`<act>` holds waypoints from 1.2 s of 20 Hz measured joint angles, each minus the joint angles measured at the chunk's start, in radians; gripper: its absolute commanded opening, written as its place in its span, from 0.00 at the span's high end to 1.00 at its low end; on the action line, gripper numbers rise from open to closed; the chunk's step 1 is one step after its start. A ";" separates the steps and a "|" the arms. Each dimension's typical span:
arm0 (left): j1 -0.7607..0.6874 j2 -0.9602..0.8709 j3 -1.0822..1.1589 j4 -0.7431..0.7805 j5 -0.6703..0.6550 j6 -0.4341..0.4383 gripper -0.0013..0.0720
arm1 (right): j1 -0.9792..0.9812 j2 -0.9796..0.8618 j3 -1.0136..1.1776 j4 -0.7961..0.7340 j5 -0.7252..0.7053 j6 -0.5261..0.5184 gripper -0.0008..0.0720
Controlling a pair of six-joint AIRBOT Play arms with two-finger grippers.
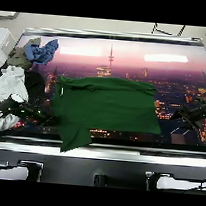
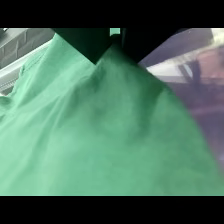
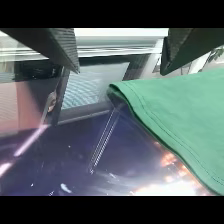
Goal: Fold the clothes and pants, and hang the long-sleeved shirts on hangers.
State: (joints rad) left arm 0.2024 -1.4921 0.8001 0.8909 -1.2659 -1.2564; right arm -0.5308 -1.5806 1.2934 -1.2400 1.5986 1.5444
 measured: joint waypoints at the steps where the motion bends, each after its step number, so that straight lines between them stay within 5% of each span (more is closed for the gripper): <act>1: -0.008 0.000 -0.001 -0.005 0.002 0.000 0.95 | 0.000 0.000 -0.016 -0.003 -0.002 -0.004 0.23; 11: -0.018 0.010 -0.002 -0.013 0.000 0.000 0.95 | 0.000 0.001 -0.290 0.106 -0.136 -0.116 0.27; 13: -0.018 0.013 -0.001 -0.014 -0.002 0.000 0.95 | 0.013 0.000 -0.306 0.146 -0.166 -0.131 0.45; 15: -0.018 0.014 0.000 -0.021 -0.002 0.000 0.95 | 0.040 -0.002 -0.317 0.158 -0.204 -0.139 0.91; 20: -0.012 0.049 0.043 -0.029 -0.002 0.000 0.95 | 0.100 0.016 -0.277 0.188 -0.238 -0.158 0.94; 24: 0.006 0.171 0.278 -0.044 -0.007 -0.003 0.95 | 0.111 0.124 -0.043 0.240 -0.193 -0.187 0.94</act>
State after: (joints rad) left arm 0.2081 -1.3212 1.0779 0.8471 -1.2728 -1.2594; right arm -0.4194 -1.4563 1.2507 -0.9997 1.4052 1.3575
